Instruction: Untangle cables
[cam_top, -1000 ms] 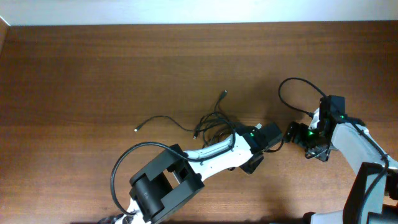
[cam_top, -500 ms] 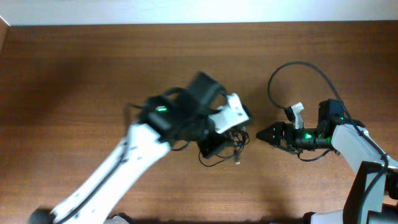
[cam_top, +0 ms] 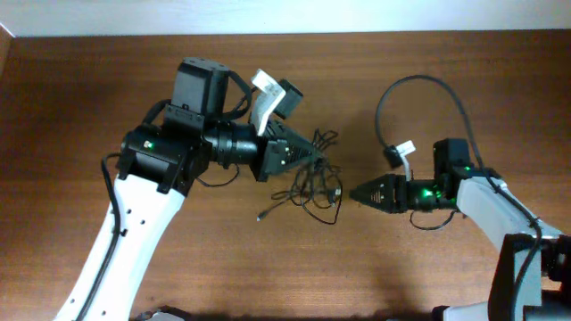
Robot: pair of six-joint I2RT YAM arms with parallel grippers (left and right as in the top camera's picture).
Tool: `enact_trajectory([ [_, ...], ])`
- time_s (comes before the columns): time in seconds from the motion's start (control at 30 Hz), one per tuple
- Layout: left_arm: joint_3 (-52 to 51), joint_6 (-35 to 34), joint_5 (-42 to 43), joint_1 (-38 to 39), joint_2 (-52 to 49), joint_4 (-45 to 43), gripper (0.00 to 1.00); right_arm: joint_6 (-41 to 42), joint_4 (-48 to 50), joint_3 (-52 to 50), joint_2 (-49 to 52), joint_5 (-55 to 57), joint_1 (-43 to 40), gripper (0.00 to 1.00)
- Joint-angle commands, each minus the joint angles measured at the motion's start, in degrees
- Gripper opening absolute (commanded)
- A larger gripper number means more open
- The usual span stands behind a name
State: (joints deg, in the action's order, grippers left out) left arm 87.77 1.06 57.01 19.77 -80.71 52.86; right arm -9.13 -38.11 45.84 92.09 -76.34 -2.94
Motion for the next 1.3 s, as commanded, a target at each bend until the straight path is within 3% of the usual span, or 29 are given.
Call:
enact_trajectory([
  [0.0, 0.3, -4.1, 0.2, -0.8, -0.2, -0.1, 0.0, 1.6, 0.0, -0.2, 0.3, 0.9, 2.0, 0.95],
  [0.1, 0.3, -5.8, -6.5, -0.8, -0.4, 1.4, 0.0, 7.1, 1.2, -0.2, 0.3, 1.0, 2.2, 0.91],
  [0.17, 0.3, -5.8, -6.2, -0.8, -0.9, 1.6, 0.0, 8.9, 3.0, -0.2, 0.3, 1.9, 2.3, 0.84],
  [0.3, 0.3, -5.8, -5.4, -0.8, -1.8, 2.1, 0.0, 11.6, 3.5, -0.2, 0.3, 4.4, 2.3, 0.8],
  [0.7, 0.3, -5.8, -2.4, 3.7, -3.7, -0.2, 0.0, 12.9, 3.5, -0.2, 0.3, 5.1, 3.4, 0.76],
  [0.8, 0.3, -5.8, -2.4, 5.4, -4.6, -1.9, 0.0, 16.2, 4.2, -0.2, 0.3, 9.7, 6.5, 0.61],
  [0.93, 0.3, -5.8, -0.6, 5.5, -4.8, -1.8, 0.0, 22.0, 8.8, -0.2, 0.3, 14.1, 8.3, 0.54],
  [1.0, 0.3, -5.8, -0.6, 5.5, -4.8, -1.8, 0.0, 24.9, 9.0, -0.2, 0.3, 19.7, 8.3, 0.42],
  [1.07, 0.3, -5.8, -0.7, 5.5, -4.8, -1.8, 0.0, 24.9, 8.2, -0.2, 0.3, 25.5, 8.3, 0.21],
  [1.13, 0.3, -5.8, -1.9, 5.5, -4.8, -1.8, 0.0, 24.8, 5.7, -0.2, 0.3, 31.7, 8.3, 0.14],
  [1.2, 0.3, -5.8, -8.2, 5.5, -4.8, -1.2, 0.0, 24.4, 0.8, -0.2, 0.3, 41.3, 8.3, 0.06],
  [1.27, 0.3, -5.8, -27.5, 5.5, -4.8, 2.2, 0.0, 20.9, -4.4, -0.2, 0.3, 44.5, 8.3, 0.04],
])
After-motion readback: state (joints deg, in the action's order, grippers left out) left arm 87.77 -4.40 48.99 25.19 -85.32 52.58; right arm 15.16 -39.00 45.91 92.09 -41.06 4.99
